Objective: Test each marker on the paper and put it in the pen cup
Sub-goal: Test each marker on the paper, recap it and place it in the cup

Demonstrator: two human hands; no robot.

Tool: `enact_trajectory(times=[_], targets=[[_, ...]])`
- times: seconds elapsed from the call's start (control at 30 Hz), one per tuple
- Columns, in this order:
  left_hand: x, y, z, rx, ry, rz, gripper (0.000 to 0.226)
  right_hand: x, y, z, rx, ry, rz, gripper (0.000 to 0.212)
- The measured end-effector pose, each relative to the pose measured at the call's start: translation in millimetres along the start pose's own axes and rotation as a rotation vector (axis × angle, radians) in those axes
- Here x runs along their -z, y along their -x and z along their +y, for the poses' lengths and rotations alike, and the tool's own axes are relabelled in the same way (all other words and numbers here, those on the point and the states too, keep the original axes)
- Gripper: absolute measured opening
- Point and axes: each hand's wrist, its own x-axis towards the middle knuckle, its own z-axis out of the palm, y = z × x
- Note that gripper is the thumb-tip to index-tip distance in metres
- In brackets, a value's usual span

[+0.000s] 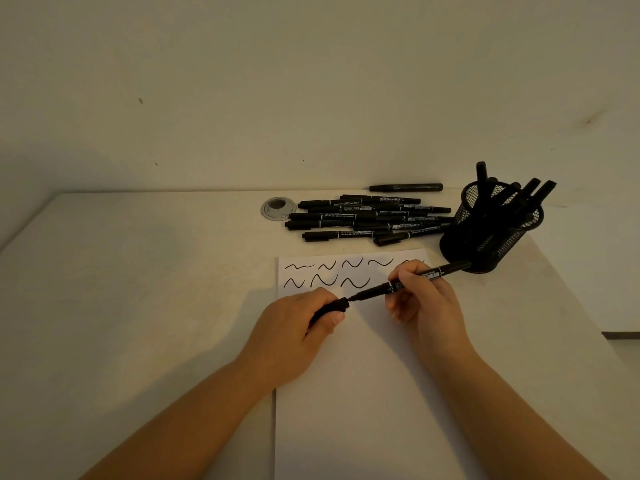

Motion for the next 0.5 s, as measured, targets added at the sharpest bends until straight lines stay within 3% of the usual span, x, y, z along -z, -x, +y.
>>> enact_trajectory(times=[0.17, 0.3, 0.5], targets=[[-0.2, -0.2, -0.6, 0.005, 0.005, -0.007, 0.021, -0.5, 2.8, -0.5, 0.011, 0.057, -0.048, 0.043], [-0.2, 0.0, -0.1, -0.004, -0.008, -0.017, 0.022, -3.5, 6.7, -1.7, 0.06, 0.122, -0.135, 0.021], [0.5, 0.2, 1.2, -0.033, -0.012, 0.007, 0.023, -7.5, 9.8, -2.3, 0.072, 0.209, -0.198, 0.016]])
